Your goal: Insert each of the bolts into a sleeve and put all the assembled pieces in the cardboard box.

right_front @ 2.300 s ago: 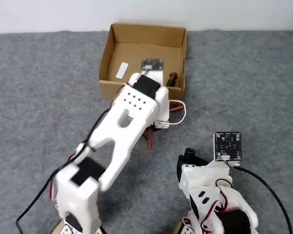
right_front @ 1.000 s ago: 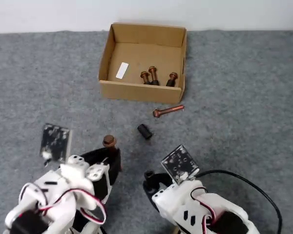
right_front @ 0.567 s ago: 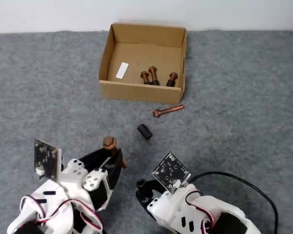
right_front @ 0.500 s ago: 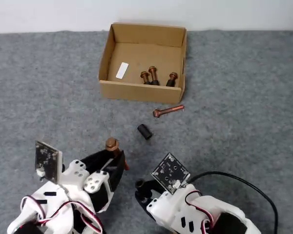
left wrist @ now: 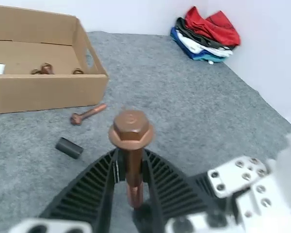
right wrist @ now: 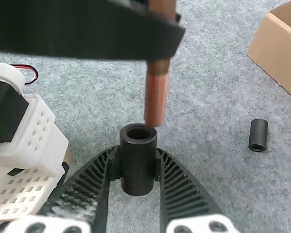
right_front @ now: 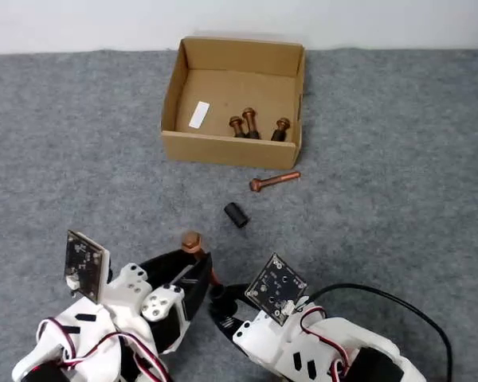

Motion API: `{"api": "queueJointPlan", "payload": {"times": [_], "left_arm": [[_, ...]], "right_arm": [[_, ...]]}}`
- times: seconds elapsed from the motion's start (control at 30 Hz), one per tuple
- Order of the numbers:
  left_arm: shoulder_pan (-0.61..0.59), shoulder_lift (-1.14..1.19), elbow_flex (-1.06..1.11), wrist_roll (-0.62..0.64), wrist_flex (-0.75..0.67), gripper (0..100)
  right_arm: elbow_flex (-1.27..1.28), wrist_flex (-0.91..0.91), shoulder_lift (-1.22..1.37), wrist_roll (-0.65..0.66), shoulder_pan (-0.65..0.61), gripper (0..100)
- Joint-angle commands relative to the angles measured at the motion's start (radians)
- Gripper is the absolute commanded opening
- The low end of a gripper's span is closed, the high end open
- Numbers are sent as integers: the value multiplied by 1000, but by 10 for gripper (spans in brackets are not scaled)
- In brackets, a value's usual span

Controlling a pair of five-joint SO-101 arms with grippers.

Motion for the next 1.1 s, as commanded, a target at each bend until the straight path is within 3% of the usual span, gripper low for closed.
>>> {"api": "queueJointPlan", "payload": {"times": [0.0, 0.67, 0.87, 1.07], "left_arm": [[38, 3, -4, -2, -38, 5], [41, 5, -24, -2, 61, 5], [147, 6, 27, -5, 95, 5], [152, 6, 79, -69, 98, 16]], "right_arm": [[-9, -31, 10, 11, -7, 8], [-20, -31, 2, 14, 58, 8], [-26, -117, 10, 104, 59, 8], [-49, -154, 10, 186, 61, 8]]}}
